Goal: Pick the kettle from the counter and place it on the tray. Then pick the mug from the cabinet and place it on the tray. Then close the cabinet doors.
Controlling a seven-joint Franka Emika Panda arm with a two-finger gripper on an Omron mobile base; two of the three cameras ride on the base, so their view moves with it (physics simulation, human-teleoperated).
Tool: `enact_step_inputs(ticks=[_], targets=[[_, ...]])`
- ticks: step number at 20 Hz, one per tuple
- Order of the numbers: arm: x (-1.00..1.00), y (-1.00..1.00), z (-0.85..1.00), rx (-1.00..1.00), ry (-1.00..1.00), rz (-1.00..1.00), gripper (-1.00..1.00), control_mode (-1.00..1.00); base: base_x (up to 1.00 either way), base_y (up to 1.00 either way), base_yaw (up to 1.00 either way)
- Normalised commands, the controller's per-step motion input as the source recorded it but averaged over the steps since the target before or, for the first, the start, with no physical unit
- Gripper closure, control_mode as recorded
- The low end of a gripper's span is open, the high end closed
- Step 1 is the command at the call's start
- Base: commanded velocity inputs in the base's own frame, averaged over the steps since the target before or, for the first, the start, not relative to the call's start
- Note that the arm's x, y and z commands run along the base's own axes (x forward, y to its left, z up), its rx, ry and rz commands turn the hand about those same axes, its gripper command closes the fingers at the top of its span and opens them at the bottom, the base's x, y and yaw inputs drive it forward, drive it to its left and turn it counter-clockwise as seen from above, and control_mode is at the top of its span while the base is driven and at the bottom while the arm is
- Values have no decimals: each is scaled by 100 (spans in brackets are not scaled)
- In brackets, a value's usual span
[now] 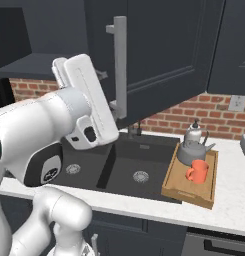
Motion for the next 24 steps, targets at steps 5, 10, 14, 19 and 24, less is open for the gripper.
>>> enact_step_inputs(ticks=[5, 10, 14, 19, 24], targets=[[60, 52, -2, 0, 0, 10, -100, -100, 0, 0, 0], [67, 43, -2, 0, 3, 11, -100, -100, 0, 0, 0], [55, 46, -10, 0, 5, 11, -100, -100, 0, 0, 0], [54, 40, -10, 1, 5, 9, -100, -100, 0, 0, 0], [59, 32, -7, 4, 3, 8, -100, -100, 0, 0, 0]])
